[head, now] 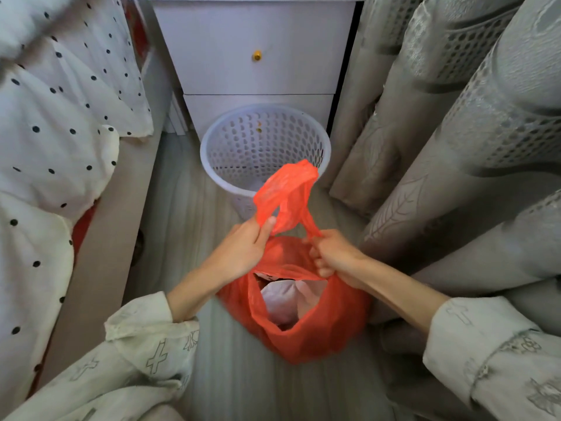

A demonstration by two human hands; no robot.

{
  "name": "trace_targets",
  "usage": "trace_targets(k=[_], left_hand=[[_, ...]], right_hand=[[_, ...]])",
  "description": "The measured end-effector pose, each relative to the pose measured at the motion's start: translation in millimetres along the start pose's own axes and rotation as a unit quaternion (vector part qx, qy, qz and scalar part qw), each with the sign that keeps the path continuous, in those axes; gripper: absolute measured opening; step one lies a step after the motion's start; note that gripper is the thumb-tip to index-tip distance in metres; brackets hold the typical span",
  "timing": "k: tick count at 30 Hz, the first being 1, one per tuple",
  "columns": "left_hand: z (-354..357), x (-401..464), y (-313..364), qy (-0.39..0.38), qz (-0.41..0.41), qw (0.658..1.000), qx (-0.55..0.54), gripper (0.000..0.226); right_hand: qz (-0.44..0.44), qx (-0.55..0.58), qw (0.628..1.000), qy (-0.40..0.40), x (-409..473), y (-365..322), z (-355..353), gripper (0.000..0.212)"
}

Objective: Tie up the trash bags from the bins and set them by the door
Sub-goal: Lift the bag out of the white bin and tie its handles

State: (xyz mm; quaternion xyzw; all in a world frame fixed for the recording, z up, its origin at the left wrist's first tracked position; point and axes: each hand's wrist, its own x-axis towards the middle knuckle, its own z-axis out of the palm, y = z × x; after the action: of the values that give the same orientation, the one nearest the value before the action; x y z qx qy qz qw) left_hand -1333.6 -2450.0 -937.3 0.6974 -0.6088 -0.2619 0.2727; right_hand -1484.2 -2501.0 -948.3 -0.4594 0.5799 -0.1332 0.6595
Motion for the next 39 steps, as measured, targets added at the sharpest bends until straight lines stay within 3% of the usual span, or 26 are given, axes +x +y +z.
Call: trace_targets(k=[4,8,10,16,18,20,22,24,26,27,29,31,35,39], left_hand=[[6.9,4.1,-7.4,-0.028,0.042,0.995,0.083,0.042],[8.4,4.5,-17.4,-0.065,0.015,0.987,0.148,0.035],[7.8,3.1,-15.3,-0.091,0.003,0.974,0.207,0.035],[22.0,-4.7,0.0,-0.132,0.101,0.919,0.358,0.028],[22.3,-0.4,-0.7,-0.139,0.091,0.945,0.281,0.029],[18.3,5.5,-4.5,-0.153,0.051,0.980,0.115,0.027],[8.0,8.2,-11.8,-0.179,-0.032,0.979,-0.087,0.021],[-1.1,4.6,-18.3,-0.228,-0.112,0.935,-0.249,0.013],[-5.8,2.2,-23.7,-0.240,-0.133,0.895,-0.351,0.001],[-7.3,2.7,-24.6,-0.235,-0.138,0.884,-0.380,0.009],[-9.2,6.9,-25.6,-0.229,-0.180,0.857,-0.424,0.021],[-11.0,10.4,-22.9,-0.246,-0.212,0.826,-0.462,0.015],[-9.4,13.7,-15.6,-0.271,-0.181,0.828,-0.456,0.015],[-9.4,17.2,-14.3,-0.262,-0.234,0.828,-0.437,0.042]], right_hand=[[-0.054,-0.166,0.984,-0.025,-7.0,2.5,5.9,0.030],[-0.083,-0.089,0.982,-0.145,-11.7,-7.5,2.3,0.014],[-0.087,-0.060,0.976,-0.189,-11.8,-10.4,1.5,0.023],[-0.102,-0.073,0.992,-0.015,-1.5,-9.6,12.0,0.044],[-0.057,0.072,0.995,-0.030,7.3,-8.4,6.2,0.052],[-0.007,0.241,0.963,-0.122,10.1,-10.9,-3.8,0.054],[0.019,0.283,0.939,-0.195,11.1,-10.8,-11.4,0.056],[0.027,0.213,0.952,-0.220,9.9,-9.3,-11.7,0.061],[-0.012,0.062,0.983,-0.172,3.7,-11.6,-9.0,0.054],[-0.060,-0.040,0.988,-0.136,-0.5,-13.4,-9.0,0.049],[-0.167,-0.258,0.949,-0.071,-4.9,-16.5,-13.6,0.044],[-0.230,-0.423,0.876,-0.015,-2.0,-15.3,-20.8,0.029],[-0.221,-0.516,0.823,0.088,-3.4,-15.2,-18.7,0.025],[-0.263,-0.531,0.790,0.159,-3.3,-11.4,-16.9,0.024]])
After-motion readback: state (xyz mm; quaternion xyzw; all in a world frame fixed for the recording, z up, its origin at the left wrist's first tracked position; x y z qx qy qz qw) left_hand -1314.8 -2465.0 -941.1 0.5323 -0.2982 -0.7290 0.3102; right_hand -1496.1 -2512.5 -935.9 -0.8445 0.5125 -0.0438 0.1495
